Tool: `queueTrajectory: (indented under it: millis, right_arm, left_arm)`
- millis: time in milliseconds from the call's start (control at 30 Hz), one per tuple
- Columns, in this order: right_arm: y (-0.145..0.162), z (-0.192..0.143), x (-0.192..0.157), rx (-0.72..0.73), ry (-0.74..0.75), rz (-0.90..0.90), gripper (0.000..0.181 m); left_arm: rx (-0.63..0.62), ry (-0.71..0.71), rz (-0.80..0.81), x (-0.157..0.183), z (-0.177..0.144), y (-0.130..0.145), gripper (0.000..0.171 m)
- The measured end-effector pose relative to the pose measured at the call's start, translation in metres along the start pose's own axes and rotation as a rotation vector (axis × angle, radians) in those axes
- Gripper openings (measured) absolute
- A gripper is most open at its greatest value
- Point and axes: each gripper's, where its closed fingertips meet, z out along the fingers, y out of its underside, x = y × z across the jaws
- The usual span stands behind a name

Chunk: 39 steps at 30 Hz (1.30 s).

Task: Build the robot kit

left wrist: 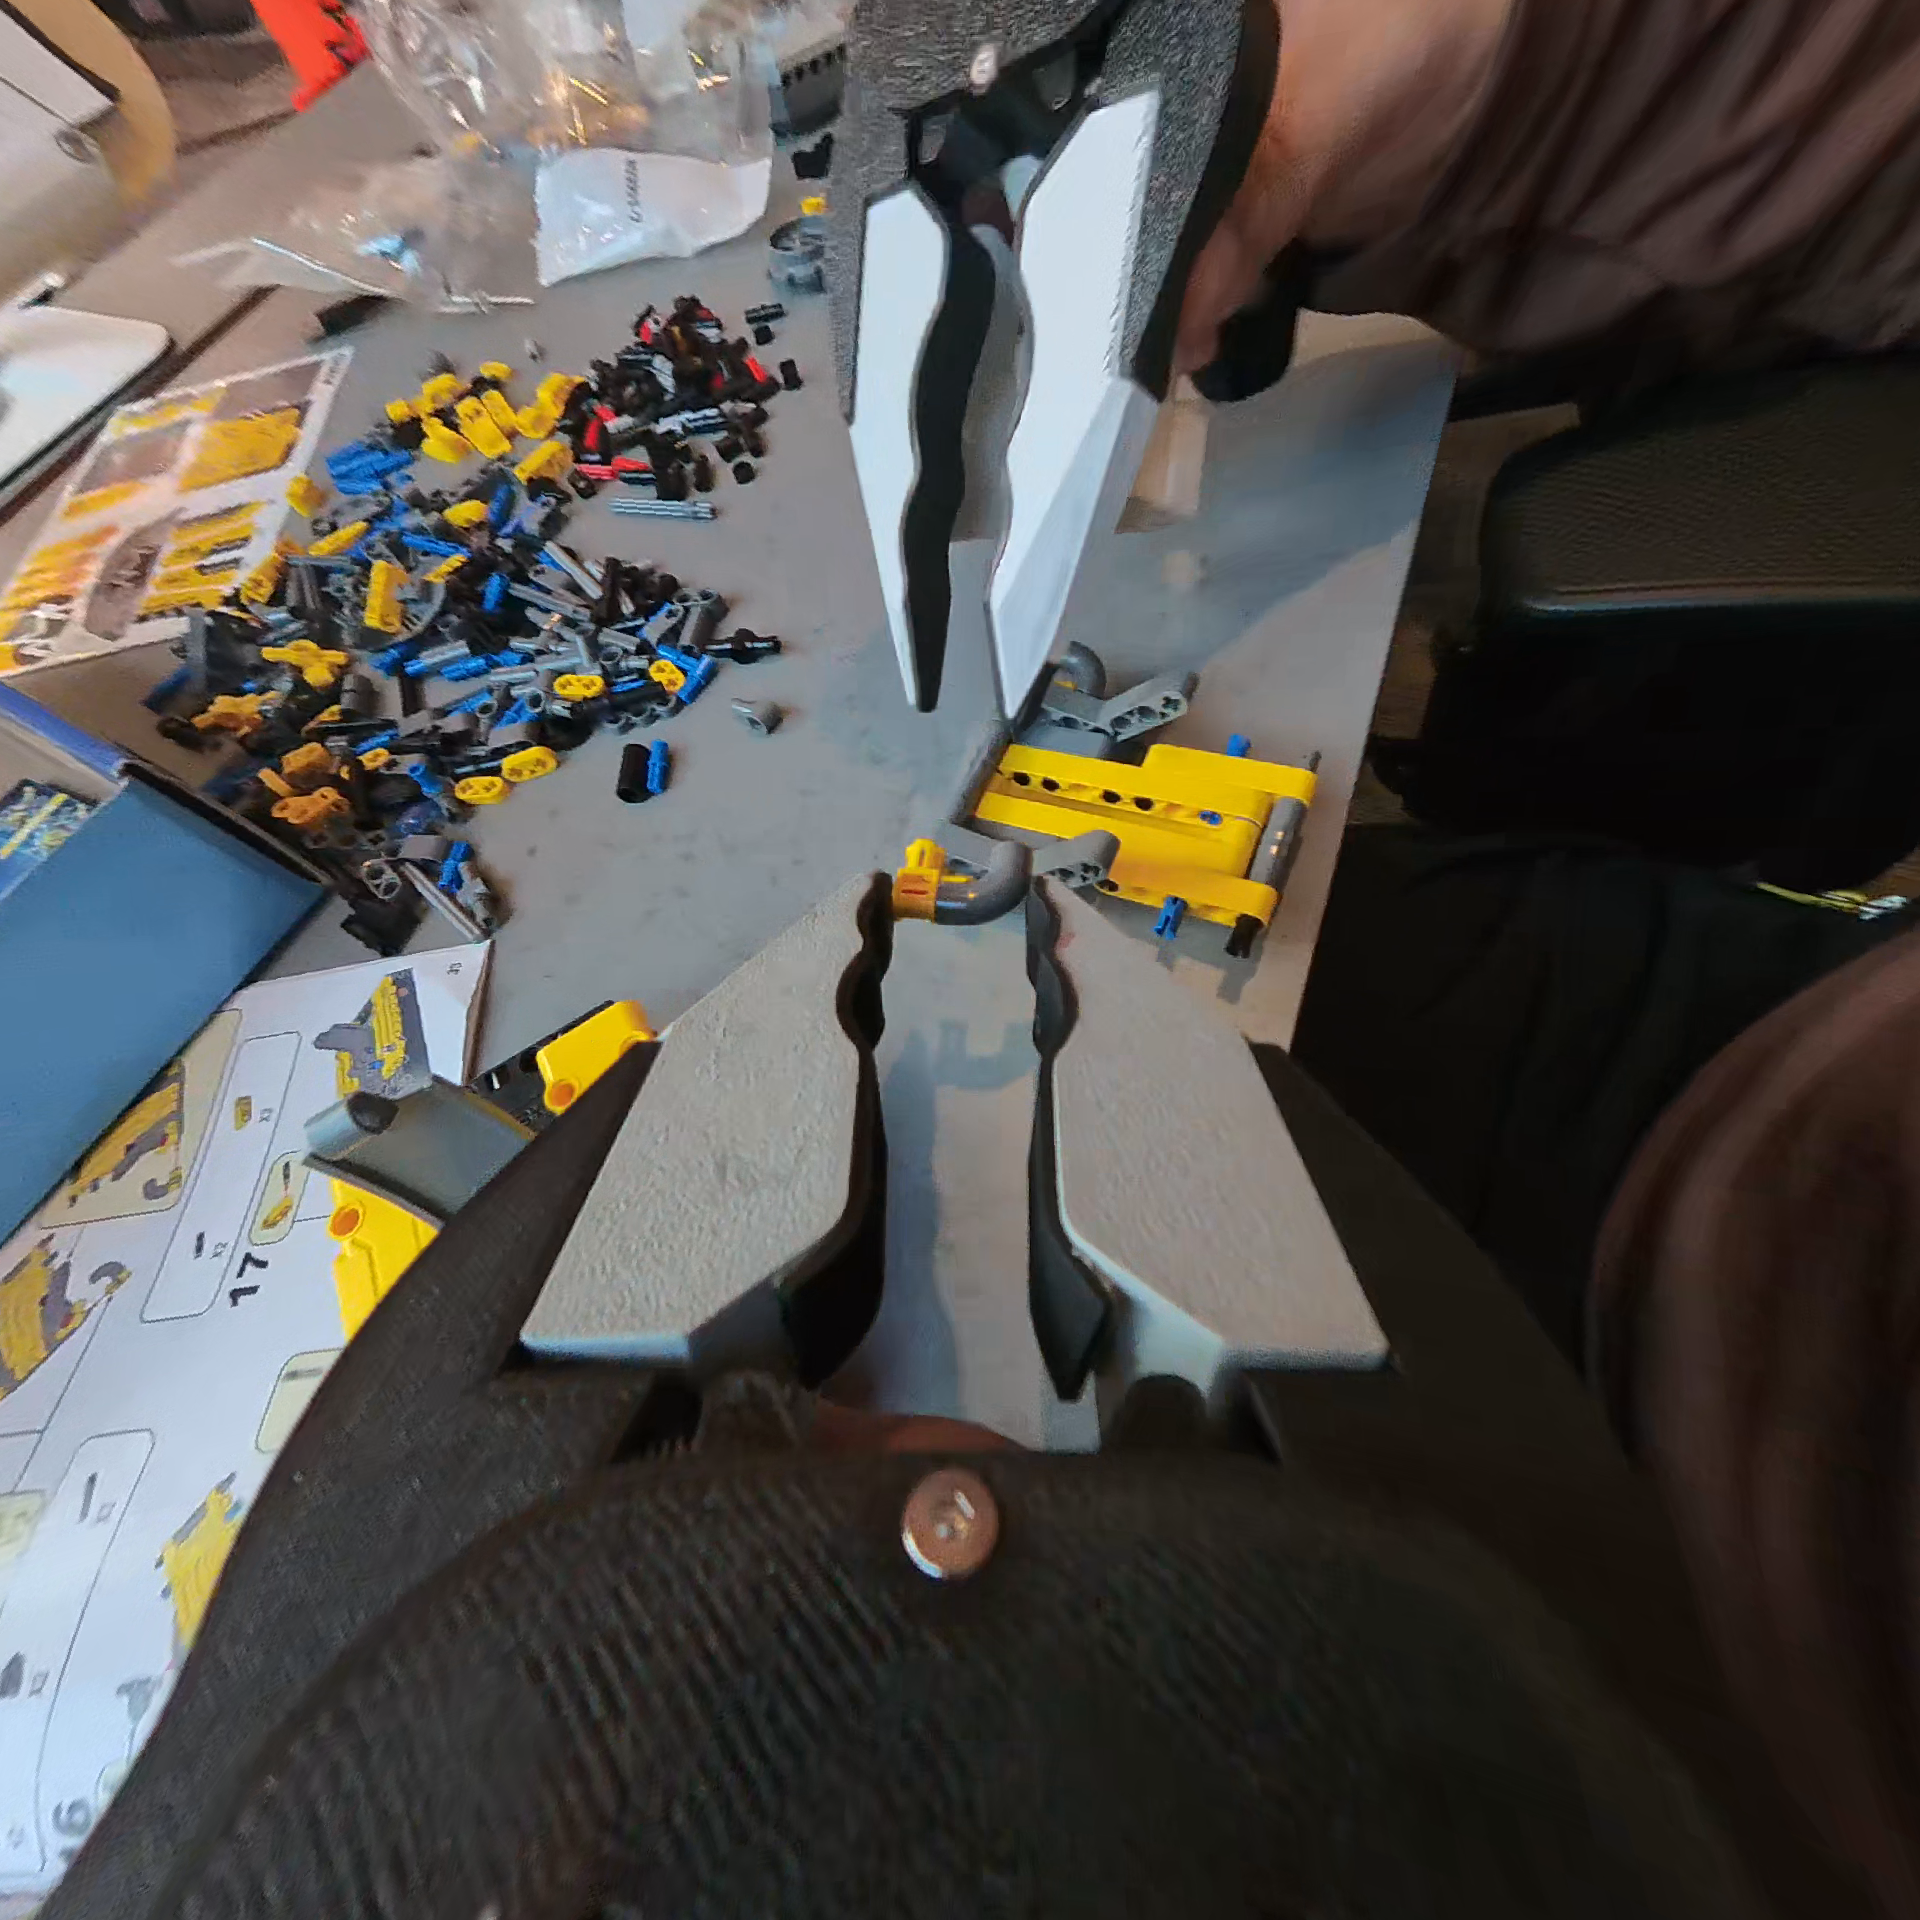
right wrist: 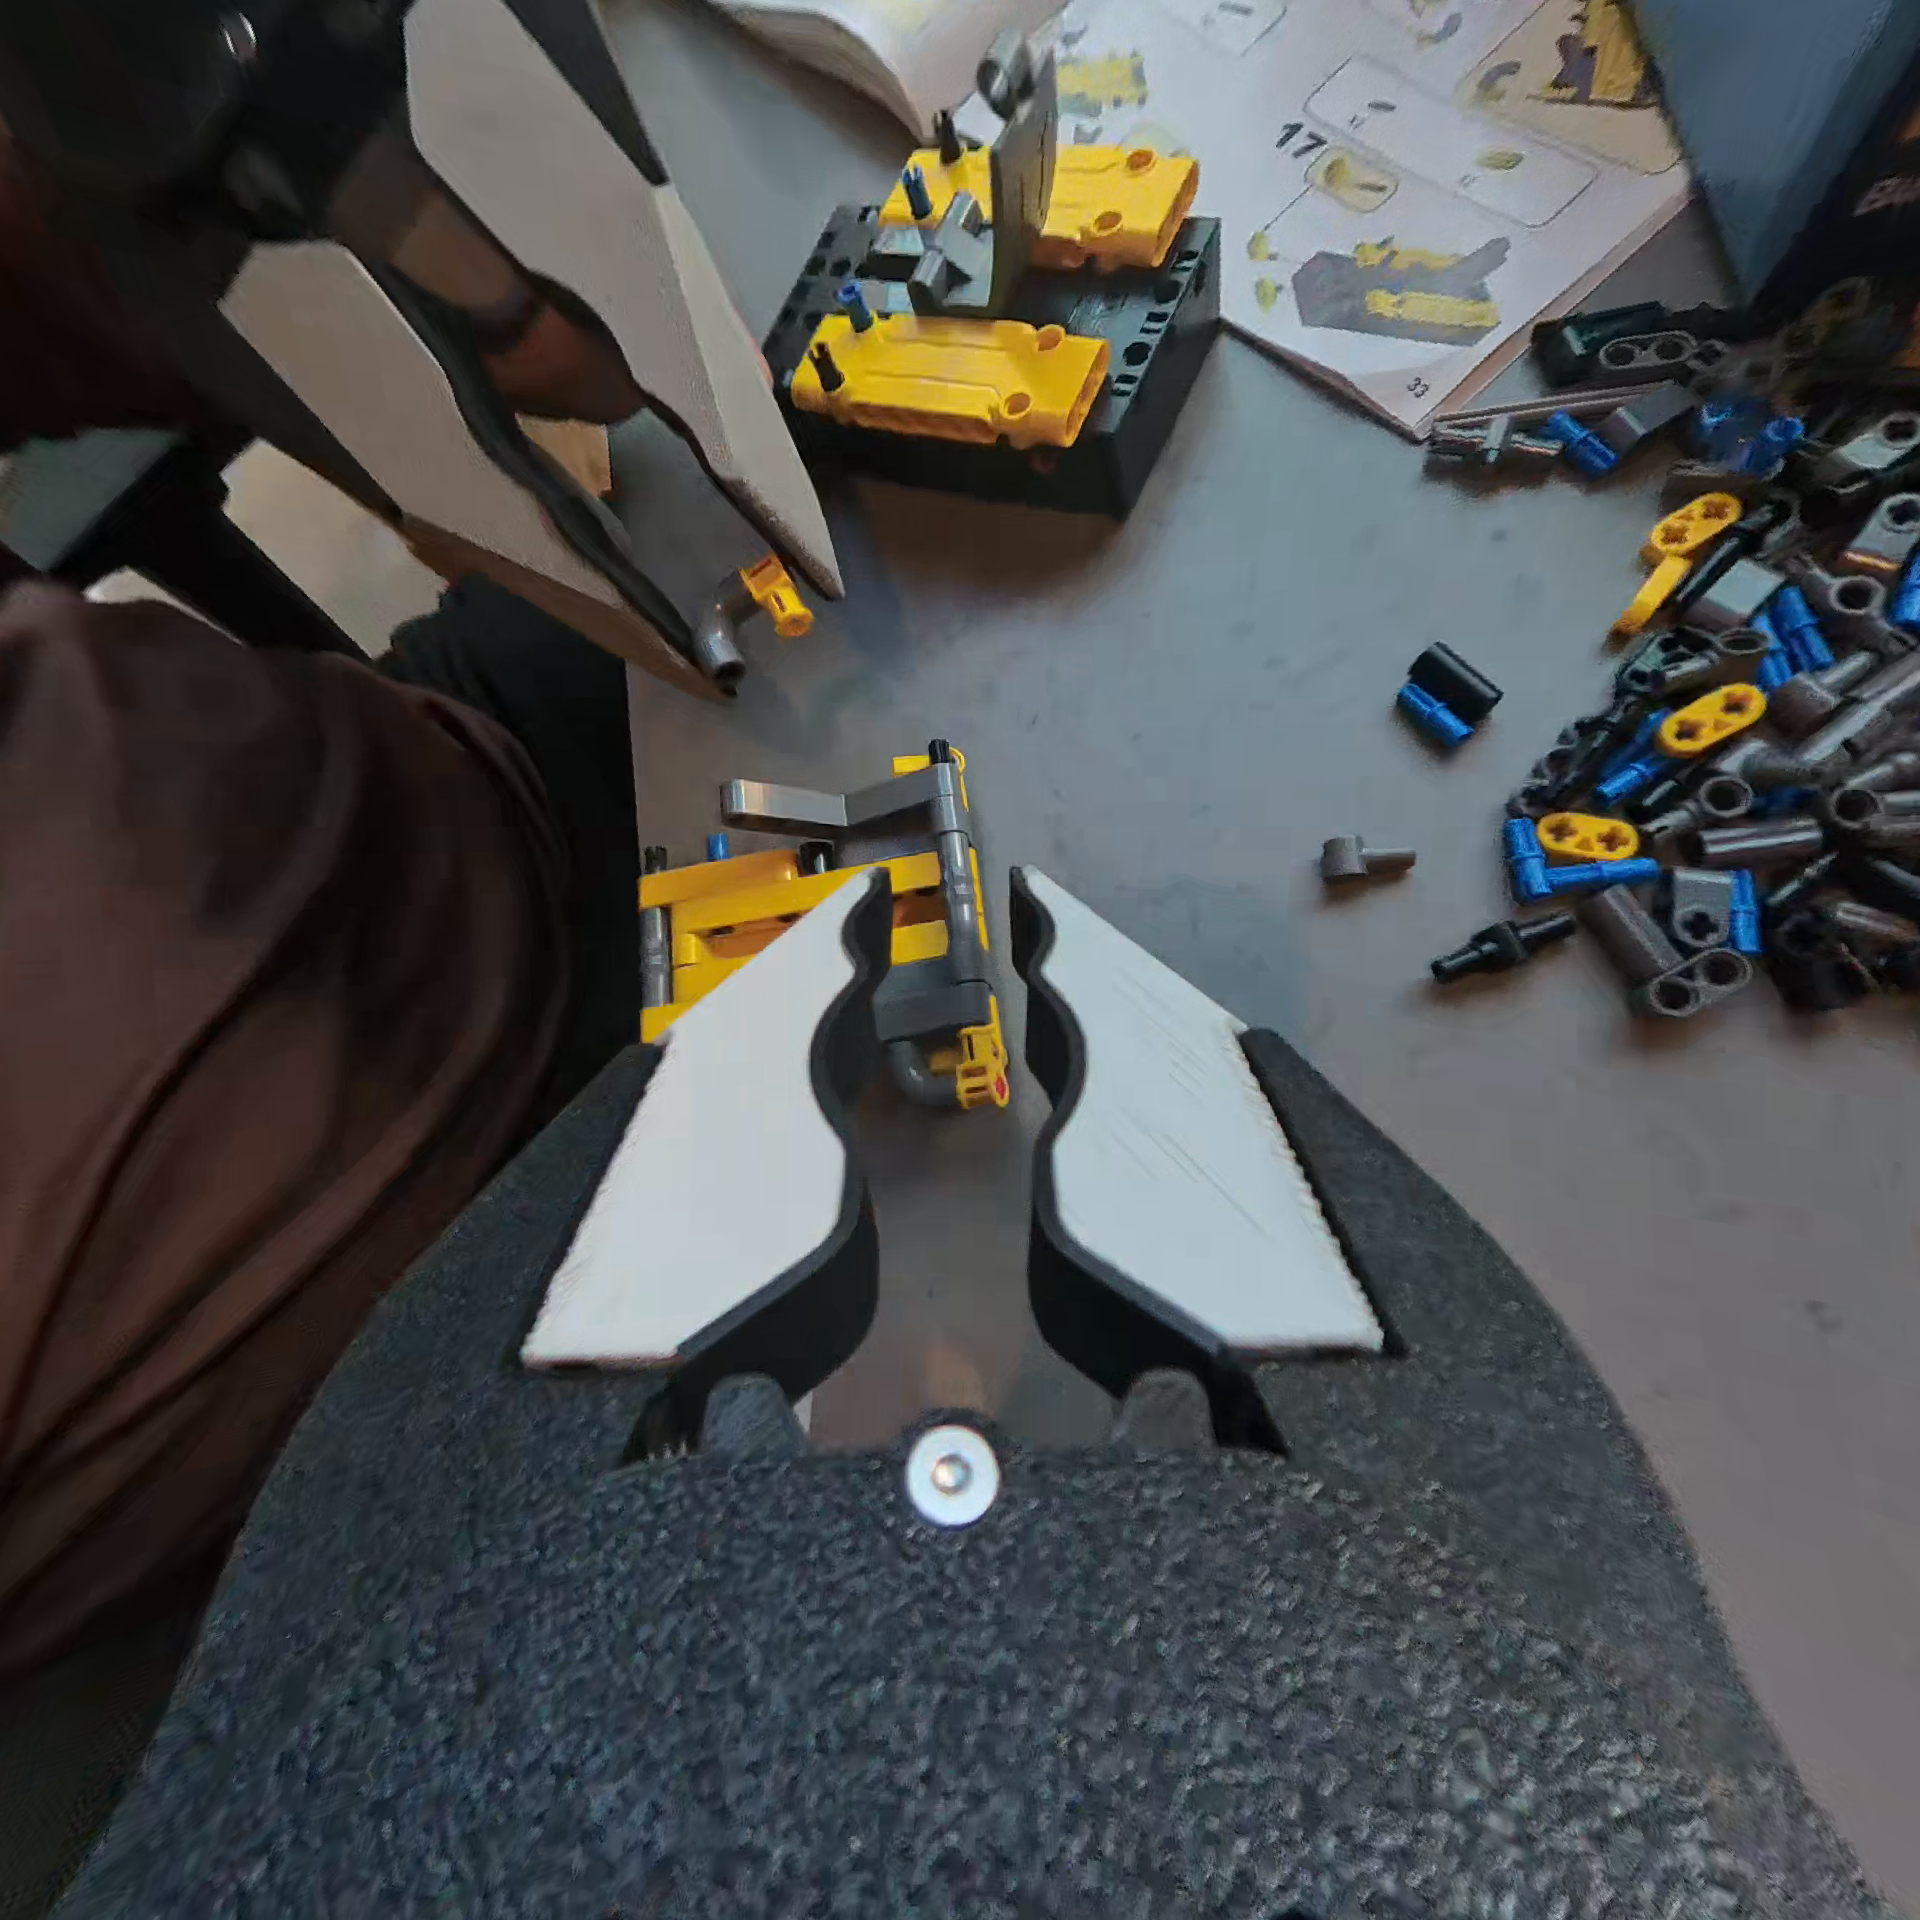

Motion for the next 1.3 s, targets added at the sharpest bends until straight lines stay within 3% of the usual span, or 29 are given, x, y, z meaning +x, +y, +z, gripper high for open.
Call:
queueTrajectory:
  millis: [233,667,1067,1300]
  right_arm:
    - [0.006,0.018,0.002,-0.136,-0.077,-0.082,0.012]
    - [-0.005,0.029,-0.017,0.002,-0.192,-0.214,0.006]
    - [-0.003,0.040,-0.028,-0.035,-0.201,-0.311,0.007]
    - [0.000,0.042,-0.035,-0.059,-0.227,-0.324,0.012]
  left_arm:
    - [-0.029,0.109,-0.028,-0.001,0.004,0.009,0.023]
    - [-0.077,0.154,-0.103,0.001,0.006,0.025,0.023]
    - [-0.178,0.164,-0.130,0.012,-0.001,0.046,0.023]
    - [-0.170,0.159,-0.105,0.015,-0.003,0.045,0.023]
